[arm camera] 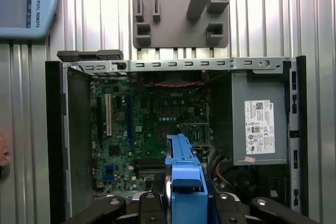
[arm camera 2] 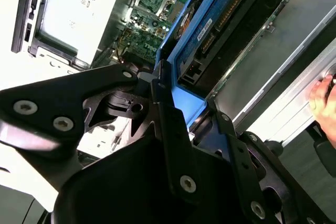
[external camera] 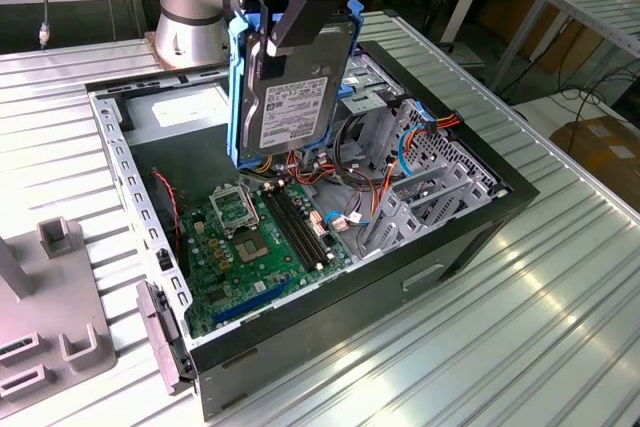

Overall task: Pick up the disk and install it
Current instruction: 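Insert the disk into the insertion slot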

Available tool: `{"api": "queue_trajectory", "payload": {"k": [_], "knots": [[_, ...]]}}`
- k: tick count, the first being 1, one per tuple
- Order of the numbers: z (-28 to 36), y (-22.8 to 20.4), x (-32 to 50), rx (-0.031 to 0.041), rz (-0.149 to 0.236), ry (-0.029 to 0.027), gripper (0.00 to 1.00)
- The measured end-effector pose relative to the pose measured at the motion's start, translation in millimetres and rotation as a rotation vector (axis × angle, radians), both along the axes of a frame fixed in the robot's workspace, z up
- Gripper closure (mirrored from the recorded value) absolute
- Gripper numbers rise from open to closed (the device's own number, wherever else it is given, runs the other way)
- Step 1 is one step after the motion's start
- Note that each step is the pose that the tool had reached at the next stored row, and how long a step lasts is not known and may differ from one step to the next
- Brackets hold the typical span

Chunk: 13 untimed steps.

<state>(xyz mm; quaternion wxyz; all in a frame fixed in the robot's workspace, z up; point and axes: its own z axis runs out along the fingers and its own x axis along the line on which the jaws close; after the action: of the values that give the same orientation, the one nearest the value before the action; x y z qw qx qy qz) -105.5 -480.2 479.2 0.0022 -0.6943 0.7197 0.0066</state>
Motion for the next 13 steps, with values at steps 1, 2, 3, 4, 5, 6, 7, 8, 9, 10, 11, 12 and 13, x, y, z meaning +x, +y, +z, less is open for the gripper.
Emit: {"api": "queue_trajectory", "payload": {"k": [1, 2, 3, 4, 5, 6, 7, 8, 9, 10, 11, 12, 13], "knots": [[0.0, -1.6, 0.1, 0.0000, 0.000, 0.0000, 0.63], [0.0, -3.8, 0.3, 0.0000, 0.000, 0.0000, 0.63], [0.0, -6.5, 0.6, 0.0001, 0.000, 0.0000, 0.63], [0.0, -9.0, 0.8, 0.0000, 0.000, 0.0000, 0.63], [0.0, -10.8, 1.0, 0.0000, 0.000, 0.0000, 0.63], [0.0, -12.2, 1.1, 0.0000, 0.000, 0.0001, 0.63], [0.0, -14.5, 1.4, 0.0000, 0.000, 0.0000, 0.63], [0.0, -15.8, 1.5, 0.0000, 0.000, 0.0000, 0.63], [0.0, -17.6, 1.8, 0.0000, 0.000, 0.0000, 0.63], [0.0, -20.1, 2.0, 0.0000, 0.000, 0.0000, 0.63], [0.0, -21.6, 2.2, -0.0001, 0.000, 0.0000, 0.63], [0.0, -23.2, 2.4, -0.0001, 0.000, 0.0001, 0.63], [0.0, -24.7, 2.4, 0.0000, 0.000, 0.0000, 0.63]]}}
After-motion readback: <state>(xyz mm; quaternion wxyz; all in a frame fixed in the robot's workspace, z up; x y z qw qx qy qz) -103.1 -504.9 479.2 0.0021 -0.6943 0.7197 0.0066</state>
